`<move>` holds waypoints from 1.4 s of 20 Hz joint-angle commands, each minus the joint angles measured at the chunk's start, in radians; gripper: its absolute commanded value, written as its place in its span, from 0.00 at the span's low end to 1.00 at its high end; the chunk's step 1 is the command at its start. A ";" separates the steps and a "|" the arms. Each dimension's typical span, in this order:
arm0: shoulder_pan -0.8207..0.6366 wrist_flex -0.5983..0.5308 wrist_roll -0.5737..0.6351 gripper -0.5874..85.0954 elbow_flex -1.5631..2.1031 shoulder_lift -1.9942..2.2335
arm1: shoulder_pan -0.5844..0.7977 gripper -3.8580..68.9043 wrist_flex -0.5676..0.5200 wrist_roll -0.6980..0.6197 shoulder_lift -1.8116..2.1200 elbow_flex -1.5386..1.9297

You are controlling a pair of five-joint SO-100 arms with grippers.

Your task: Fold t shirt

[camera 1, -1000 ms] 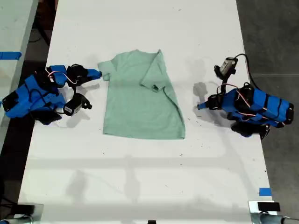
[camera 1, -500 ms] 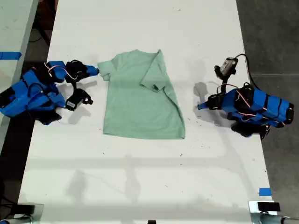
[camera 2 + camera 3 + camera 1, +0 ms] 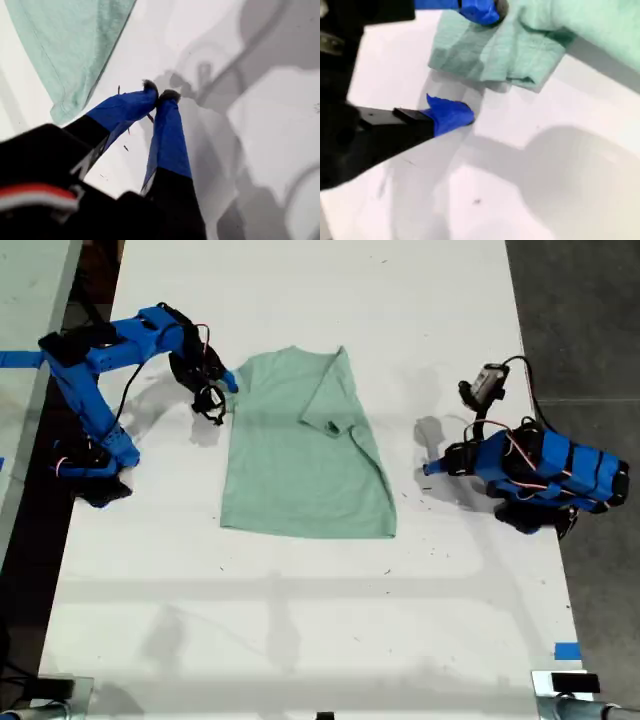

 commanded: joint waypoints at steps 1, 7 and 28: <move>-0.009 -0.043 -0.012 0.30 -0.012 -0.029 | -0.012 0.09 0.000 0.011 0.011 0.051; -0.043 -0.026 -0.037 0.00 -0.005 -0.127 | -0.012 0.09 0.000 0.011 0.011 0.051; 0.443 0.422 -0.179 0.24 -0.758 -0.212 | -0.015 0.08 0.000 0.009 0.011 0.051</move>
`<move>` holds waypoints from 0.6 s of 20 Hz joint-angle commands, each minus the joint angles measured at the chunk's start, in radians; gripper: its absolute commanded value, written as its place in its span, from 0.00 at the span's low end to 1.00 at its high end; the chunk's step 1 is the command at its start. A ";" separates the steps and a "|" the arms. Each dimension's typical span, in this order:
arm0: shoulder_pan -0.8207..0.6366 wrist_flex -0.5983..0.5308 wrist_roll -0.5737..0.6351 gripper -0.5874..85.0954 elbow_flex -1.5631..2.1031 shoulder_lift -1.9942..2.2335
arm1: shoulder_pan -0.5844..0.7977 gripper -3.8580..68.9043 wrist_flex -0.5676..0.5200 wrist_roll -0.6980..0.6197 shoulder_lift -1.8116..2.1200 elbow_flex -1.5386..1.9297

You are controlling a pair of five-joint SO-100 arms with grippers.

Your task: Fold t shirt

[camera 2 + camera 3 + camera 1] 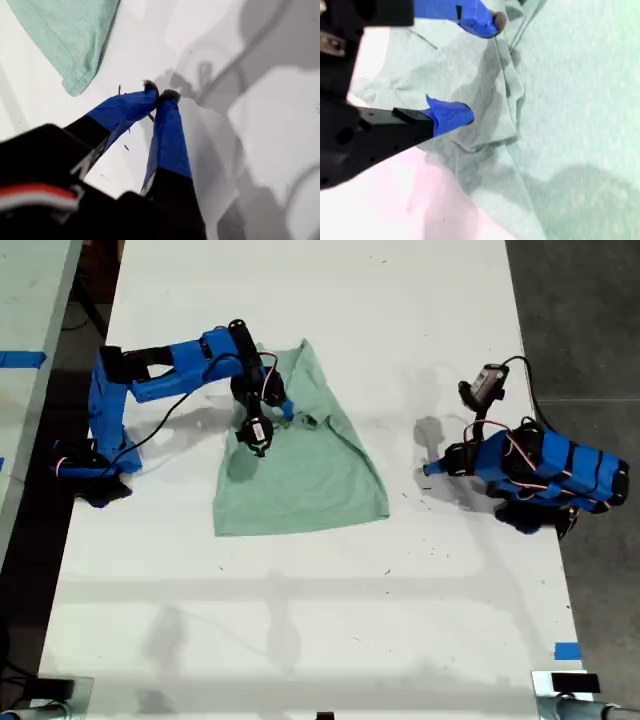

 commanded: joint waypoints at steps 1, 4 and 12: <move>-0.018 0.025 -0.040 0.22 0.028 0.195 | -0.011 0.08 0.000 0.009 0.011 0.051; 0.055 -0.014 -0.135 0.16 0.221 0.502 | -0.011 0.08 0.000 0.009 0.011 0.051; 0.089 -0.650 -0.249 0.04 1.747 2.071 | -0.011 0.08 0.000 0.011 0.011 0.051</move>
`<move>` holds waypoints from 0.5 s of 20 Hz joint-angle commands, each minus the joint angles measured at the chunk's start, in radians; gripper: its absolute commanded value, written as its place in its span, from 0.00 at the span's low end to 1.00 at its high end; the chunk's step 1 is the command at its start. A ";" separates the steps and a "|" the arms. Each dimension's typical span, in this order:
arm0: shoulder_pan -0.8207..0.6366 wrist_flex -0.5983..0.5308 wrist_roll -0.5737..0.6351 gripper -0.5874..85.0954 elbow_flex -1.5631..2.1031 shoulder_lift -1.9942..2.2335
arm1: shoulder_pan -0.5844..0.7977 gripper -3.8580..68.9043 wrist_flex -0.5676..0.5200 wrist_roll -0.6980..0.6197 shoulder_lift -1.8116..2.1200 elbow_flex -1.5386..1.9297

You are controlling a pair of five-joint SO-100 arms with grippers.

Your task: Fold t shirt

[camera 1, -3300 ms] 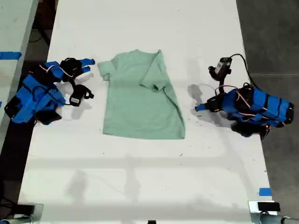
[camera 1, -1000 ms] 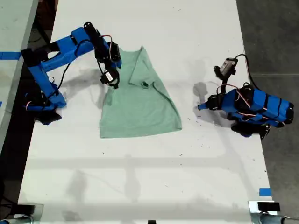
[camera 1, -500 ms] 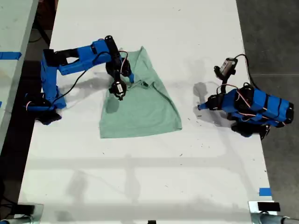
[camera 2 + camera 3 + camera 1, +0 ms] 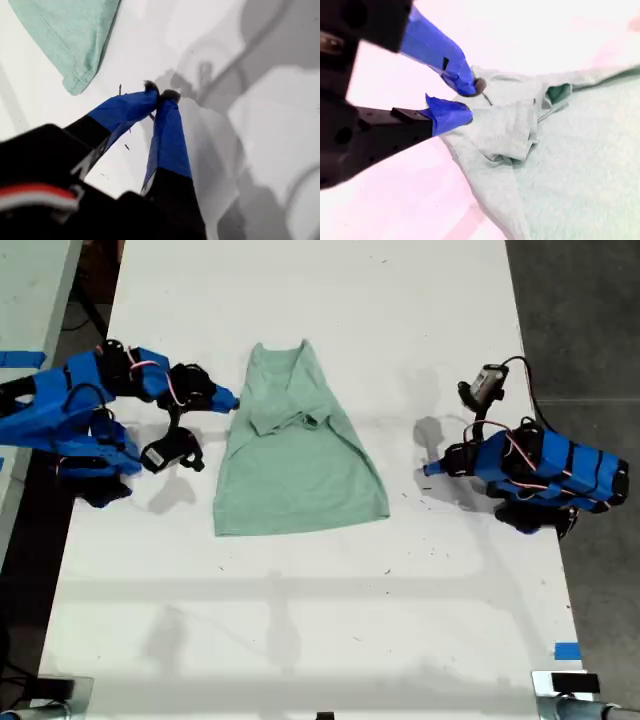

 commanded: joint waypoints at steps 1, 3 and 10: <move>0.009 -0.057 -0.020 0.03 0.528 0.727 | -0.003 0.08 0.000 0.009 0.011 0.051; 0.012 -0.069 -0.009 0.02 0.724 0.838 | -0.002 0.08 0.000 0.011 0.011 0.051; -0.003 0.025 -0.110 0.03 0.762 0.867 | -0.006 0.08 0.003 0.014 0.011 0.048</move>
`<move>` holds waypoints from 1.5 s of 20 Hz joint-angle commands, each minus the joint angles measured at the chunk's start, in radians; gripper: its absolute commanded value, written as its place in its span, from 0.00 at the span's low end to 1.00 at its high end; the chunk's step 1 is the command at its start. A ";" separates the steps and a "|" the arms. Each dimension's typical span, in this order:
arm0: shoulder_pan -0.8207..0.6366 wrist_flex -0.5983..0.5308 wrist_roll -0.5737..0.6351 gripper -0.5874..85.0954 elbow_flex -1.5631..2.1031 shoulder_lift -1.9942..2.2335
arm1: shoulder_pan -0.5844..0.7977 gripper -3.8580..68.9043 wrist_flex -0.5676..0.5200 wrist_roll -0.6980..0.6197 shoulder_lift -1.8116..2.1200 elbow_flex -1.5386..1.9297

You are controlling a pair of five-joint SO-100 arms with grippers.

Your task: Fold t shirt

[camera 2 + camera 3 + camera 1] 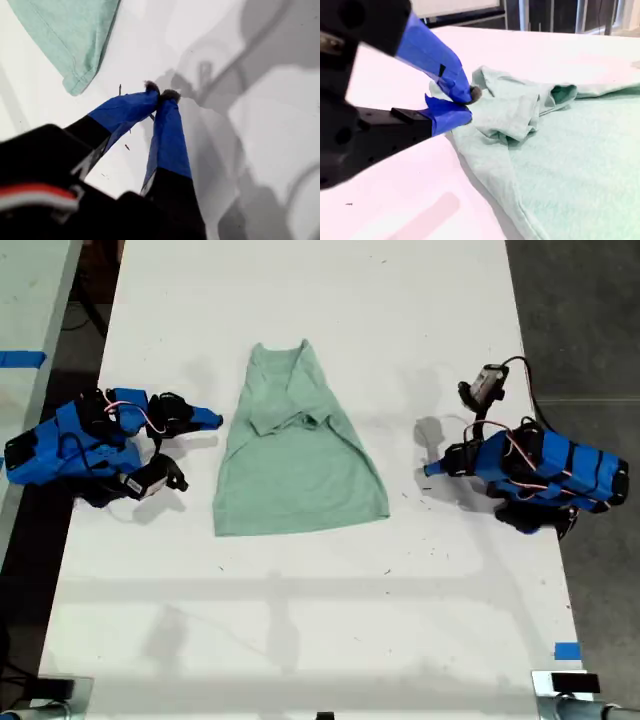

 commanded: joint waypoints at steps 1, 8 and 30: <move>0.005 0.008 -0.028 0.03 0.038 0.011 | -0.006 0.08 0.002 0.008 0.011 0.048; -0.009 0.035 -0.057 0.11 0.038 0.000 | 0.020 0.19 0.003 -0.003 0.009 0.048; 0.202 0.035 0.104 0.14 0.038 0.000 | -0.054 0.16 0.003 -0.310 0.009 0.048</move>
